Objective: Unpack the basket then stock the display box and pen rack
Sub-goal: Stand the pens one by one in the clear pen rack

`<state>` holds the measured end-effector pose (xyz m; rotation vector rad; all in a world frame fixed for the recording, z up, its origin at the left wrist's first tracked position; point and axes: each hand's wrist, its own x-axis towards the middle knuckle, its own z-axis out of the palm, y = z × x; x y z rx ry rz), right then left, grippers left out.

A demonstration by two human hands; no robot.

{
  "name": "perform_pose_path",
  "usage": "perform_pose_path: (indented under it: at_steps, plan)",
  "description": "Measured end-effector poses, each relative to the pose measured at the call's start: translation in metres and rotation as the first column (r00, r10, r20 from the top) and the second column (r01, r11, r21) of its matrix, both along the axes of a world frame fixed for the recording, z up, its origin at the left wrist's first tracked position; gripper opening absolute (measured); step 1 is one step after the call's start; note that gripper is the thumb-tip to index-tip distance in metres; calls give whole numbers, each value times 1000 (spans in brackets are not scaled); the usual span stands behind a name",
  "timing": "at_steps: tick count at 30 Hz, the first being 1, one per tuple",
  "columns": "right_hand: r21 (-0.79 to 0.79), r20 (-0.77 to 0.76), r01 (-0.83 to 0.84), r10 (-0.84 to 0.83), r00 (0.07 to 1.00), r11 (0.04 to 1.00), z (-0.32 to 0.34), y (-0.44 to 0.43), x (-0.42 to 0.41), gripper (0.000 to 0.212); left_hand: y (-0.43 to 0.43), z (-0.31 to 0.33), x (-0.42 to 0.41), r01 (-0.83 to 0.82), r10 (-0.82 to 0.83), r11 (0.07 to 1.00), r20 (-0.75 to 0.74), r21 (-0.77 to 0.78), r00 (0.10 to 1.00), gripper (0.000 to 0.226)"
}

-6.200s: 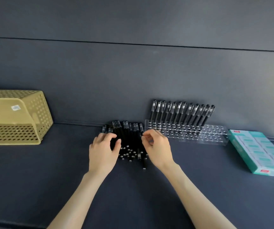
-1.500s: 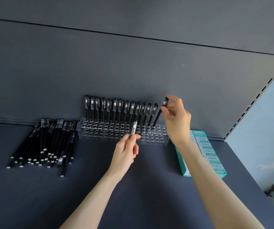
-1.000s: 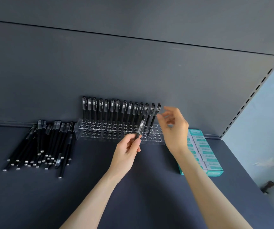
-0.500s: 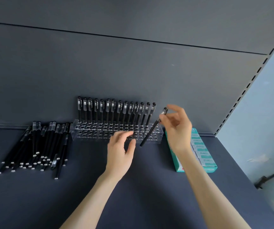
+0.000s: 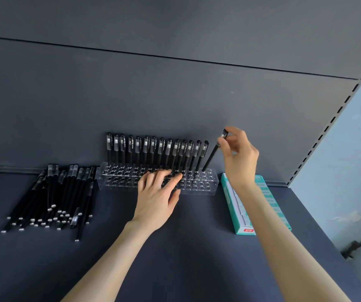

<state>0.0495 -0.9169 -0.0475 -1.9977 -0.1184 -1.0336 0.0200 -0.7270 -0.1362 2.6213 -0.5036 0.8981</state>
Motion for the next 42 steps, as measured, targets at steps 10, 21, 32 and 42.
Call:
perform_pose_path:
  at_steps: [10, 21, 32, 42]
  plan:
    - [-133, -127, 7, -24, 992, 991, -14, 6, 0, 26, 0, -2, 0, 2, -2, 1000, 4, -29, 1000, 38]
    - [-219, -246, 29, -84, 966, 975, -18, 9, -2, 25, 1, 3, -3, 16, -16, 1000, -74, -12, 997, 40]
    - [-143, -180, 15, -41, 983, 990, -19, 23, -34, 15, 9, 27, -16, 21, -42, 994, -199, -107, 979, 30]
    - [-143, -280, -230, 183, 942, 963, -33, 125, -68, 10, 112, 43, -61, -96, 42, 948, -179, -304, 983, 5]
